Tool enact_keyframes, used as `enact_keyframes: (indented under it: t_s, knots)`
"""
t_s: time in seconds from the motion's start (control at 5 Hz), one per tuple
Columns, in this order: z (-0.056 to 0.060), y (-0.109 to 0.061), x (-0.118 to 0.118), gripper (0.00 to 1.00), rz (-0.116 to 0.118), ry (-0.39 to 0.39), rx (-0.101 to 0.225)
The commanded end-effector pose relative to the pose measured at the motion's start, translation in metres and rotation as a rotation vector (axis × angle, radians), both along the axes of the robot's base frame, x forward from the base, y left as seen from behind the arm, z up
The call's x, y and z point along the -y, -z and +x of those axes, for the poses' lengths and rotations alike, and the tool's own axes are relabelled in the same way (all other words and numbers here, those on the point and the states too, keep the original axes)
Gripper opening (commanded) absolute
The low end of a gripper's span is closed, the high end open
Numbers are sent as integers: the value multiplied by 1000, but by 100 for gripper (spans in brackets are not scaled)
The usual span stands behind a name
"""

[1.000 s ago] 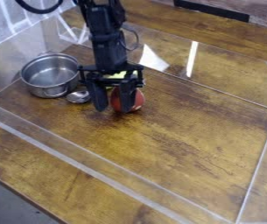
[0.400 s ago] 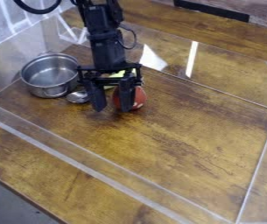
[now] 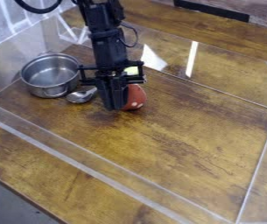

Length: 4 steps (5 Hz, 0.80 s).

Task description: Put the mushroom in the silver pot

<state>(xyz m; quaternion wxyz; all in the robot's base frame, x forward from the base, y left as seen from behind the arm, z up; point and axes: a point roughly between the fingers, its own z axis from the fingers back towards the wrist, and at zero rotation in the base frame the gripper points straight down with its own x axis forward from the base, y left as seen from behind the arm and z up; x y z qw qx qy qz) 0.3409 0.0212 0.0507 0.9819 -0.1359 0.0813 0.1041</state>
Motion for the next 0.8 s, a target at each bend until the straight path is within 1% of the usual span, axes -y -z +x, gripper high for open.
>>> enact_keyframes:
  t_s: [0.0,0.2,0.4,0.6]
  knots:
    - [7,-24,-10,100,10,-14,56]
    - [4,-26,-8,100,1,-4,47]
    - [5,-25,-8,0,1,-5,49]
    - [5,-32,-9,0,-1,-4,57]
